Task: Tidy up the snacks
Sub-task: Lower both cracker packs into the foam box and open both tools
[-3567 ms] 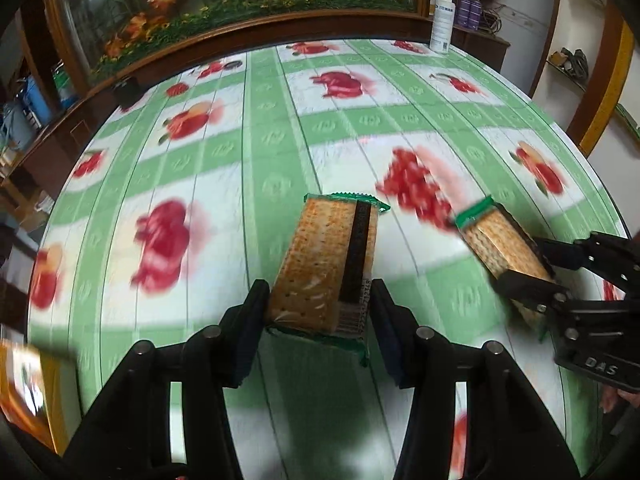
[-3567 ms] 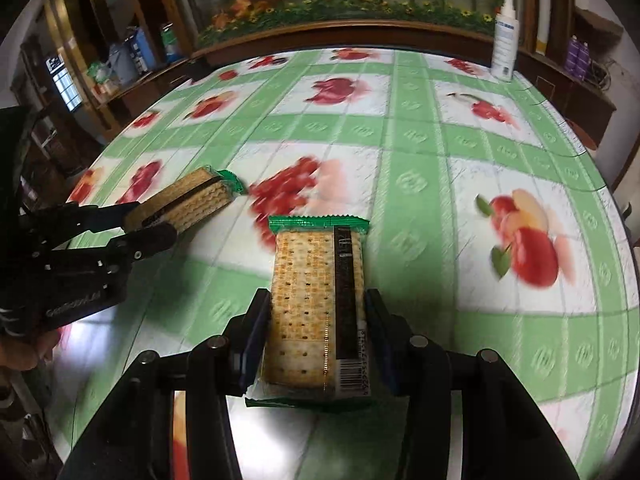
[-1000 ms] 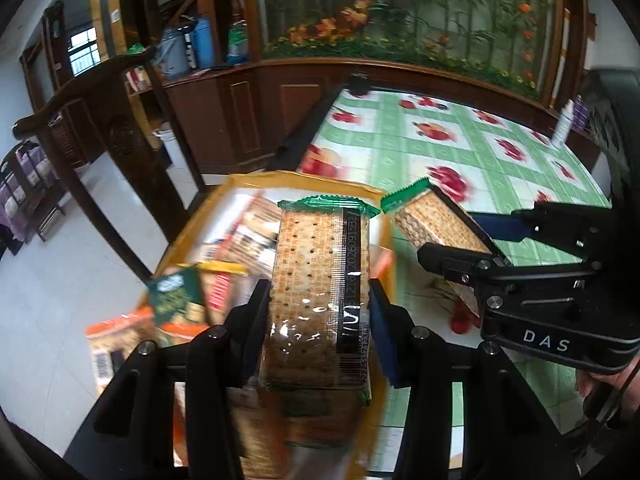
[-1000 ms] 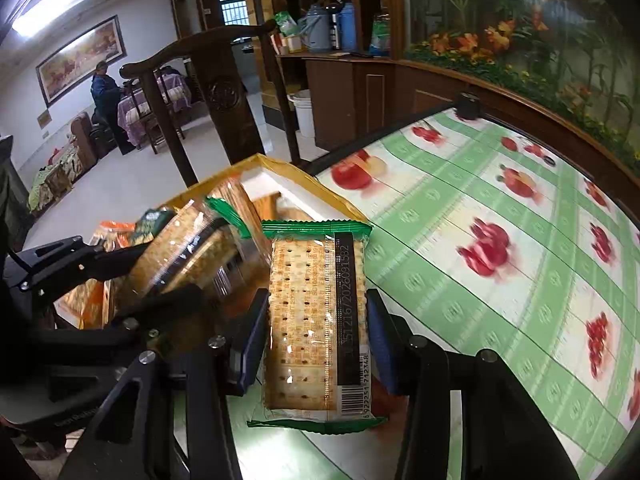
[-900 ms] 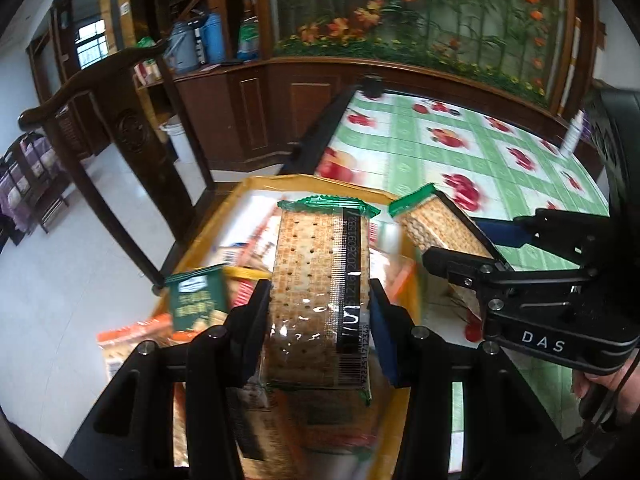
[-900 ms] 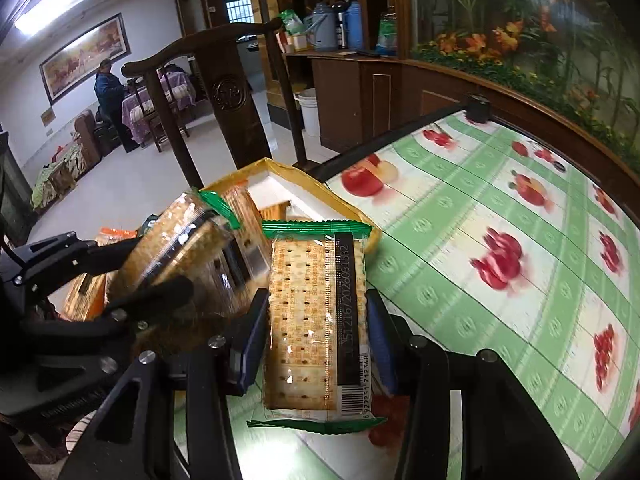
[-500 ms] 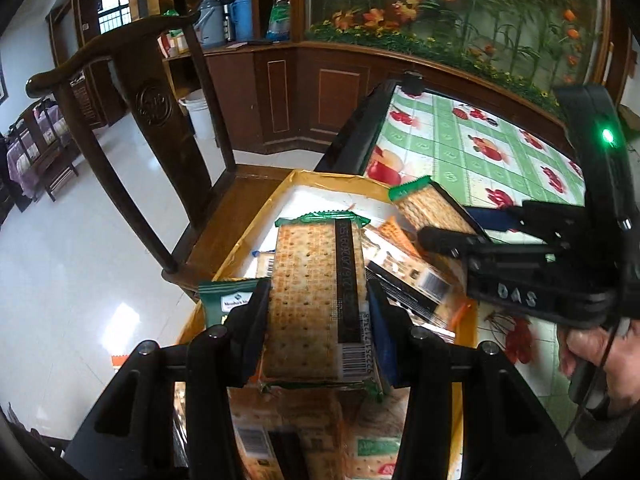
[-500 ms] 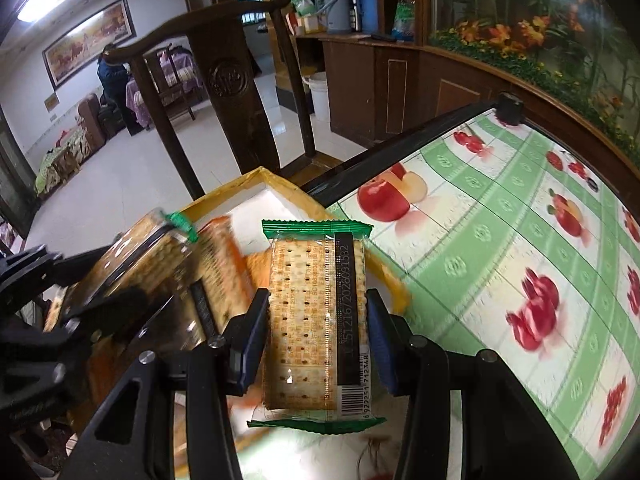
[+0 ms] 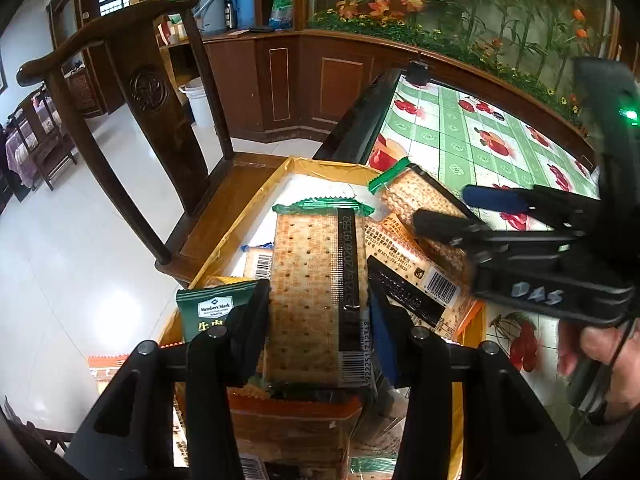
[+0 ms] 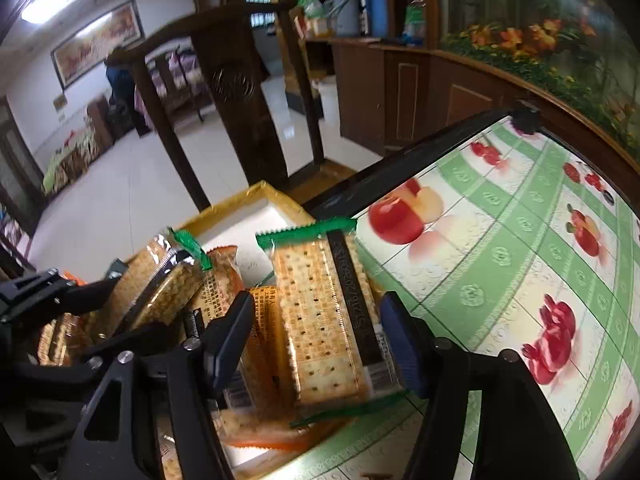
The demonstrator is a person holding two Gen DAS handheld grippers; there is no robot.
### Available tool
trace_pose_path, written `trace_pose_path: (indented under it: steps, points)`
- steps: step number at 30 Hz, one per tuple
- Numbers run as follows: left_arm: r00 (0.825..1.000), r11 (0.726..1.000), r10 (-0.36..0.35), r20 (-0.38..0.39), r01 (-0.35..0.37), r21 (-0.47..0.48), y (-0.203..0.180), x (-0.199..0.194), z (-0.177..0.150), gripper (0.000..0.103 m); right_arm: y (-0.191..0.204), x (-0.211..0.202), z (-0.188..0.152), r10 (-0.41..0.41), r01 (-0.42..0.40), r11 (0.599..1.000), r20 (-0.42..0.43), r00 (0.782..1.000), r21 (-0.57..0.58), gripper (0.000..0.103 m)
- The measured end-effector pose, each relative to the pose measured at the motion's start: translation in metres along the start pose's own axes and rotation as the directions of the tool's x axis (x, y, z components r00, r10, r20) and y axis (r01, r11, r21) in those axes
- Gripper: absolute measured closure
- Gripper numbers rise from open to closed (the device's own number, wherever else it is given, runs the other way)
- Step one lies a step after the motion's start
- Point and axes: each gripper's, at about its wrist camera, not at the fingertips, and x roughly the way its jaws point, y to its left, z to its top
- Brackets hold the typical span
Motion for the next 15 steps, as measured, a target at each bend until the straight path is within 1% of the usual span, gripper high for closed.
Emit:
trace_pose_path:
  steps: [2, 5, 6, 8, 10, 12, 15]
  points:
    - [1.000, 1.000, 0.007, -0.002, -0.007, 0.000, -0.001, 0.000, 0.000, 0.053, -0.007, -0.008, 0.000, -0.012, 0.012, 1.000, 0.022, 1.000, 0.019, 0.037]
    - [1.000, 1.000, 0.010, 0.000, -0.010, -0.004, -0.002, -0.001, 0.000, 0.042, -0.016, -0.018, -0.001, -0.024, 0.022, 0.999, 0.046, 0.999, 0.044, 0.037]
    - [1.000, 1.000, 0.013, 0.005, -0.013, -0.007, -0.002, -0.003, 0.000, 0.035, -0.018, -0.020, -0.001, -0.030, 0.027, 0.998, 0.051, 0.998, 0.052, 0.037]
    - [1.000, 1.000, 0.019, 0.013, -0.018, -0.010, -0.002, -0.004, 0.001, 0.033, -0.019, -0.020, -0.002, -0.052, 0.049, 0.997, 0.054, 0.997, 0.052, 0.037]
    - [0.999, 1.000, 0.027, 0.022, -0.026, -0.015, -0.002, -0.008, 0.001, 0.030, -0.019, -0.019, -0.004, -0.114, 0.112, 0.993, 0.056, 0.992, 0.039, 0.037]
    - [0.999, 0.999, 0.031, 0.034, -0.030, -0.021, -0.001, -0.012, 0.001, 0.023, -0.019, -0.020, -0.005, -0.163, 0.161, 0.986, 0.072, 0.984, 0.036, 0.037]
    - [0.998, 0.999, 0.043, 0.052, -0.042, -0.019, -0.002, -0.016, 0.002, 0.021, -0.027, -0.025, -0.005, -0.230, 0.226, 0.973, 0.089, 0.969, 0.056, 0.035]
